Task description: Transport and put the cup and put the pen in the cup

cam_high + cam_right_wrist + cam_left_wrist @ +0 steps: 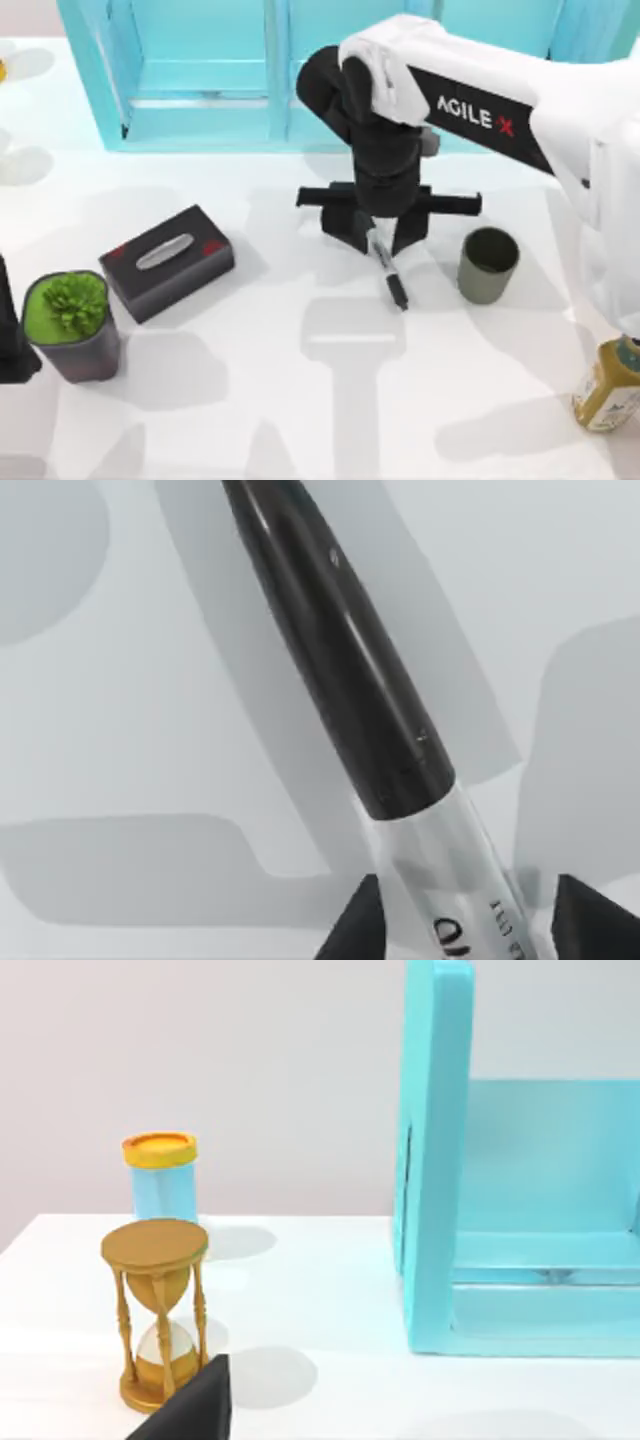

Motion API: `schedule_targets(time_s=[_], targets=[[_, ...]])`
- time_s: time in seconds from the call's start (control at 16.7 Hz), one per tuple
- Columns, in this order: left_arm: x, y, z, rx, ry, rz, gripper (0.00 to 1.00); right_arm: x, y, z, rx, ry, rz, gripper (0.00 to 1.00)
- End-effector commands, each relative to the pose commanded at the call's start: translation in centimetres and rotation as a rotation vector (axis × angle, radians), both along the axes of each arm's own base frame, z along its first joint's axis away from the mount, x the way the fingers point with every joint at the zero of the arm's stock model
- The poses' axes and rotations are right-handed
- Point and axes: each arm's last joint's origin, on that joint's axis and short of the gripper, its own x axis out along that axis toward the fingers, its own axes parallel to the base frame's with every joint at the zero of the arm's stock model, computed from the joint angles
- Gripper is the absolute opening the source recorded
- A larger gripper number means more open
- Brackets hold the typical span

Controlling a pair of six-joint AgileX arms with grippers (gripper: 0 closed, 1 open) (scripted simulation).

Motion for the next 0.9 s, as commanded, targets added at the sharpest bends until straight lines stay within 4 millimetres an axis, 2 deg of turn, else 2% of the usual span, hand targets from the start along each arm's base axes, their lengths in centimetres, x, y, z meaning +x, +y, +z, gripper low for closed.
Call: schedule_targets(time_s=[0.42, 0.48, 0.6, 0.9], targets=[[0.0, 0.0, 0.0, 0.000, 0.000, 0.000, 1.00, 0.0, 0.0, 0.0, 0.000, 0.000, 0.000, 0.00], [0.0, 0.0, 0.0, 0.000, 0.000, 0.000, 1.00, 0.2, 0.8, 3.2, 0.080, -0.066, -0.018, 0.00], [0.0, 0.0, 0.0, 0.000, 0.000, 0.000, 1.00, 0.0, 0.9, 3.4, 0.080, -0.064, -0.019, 0.00], [0.0, 0.0, 0.0, 0.000, 0.000, 0.000, 1.00, -1.9, 1.2, 5.8, 0.081, -0.065, -0.019, 0.00]])
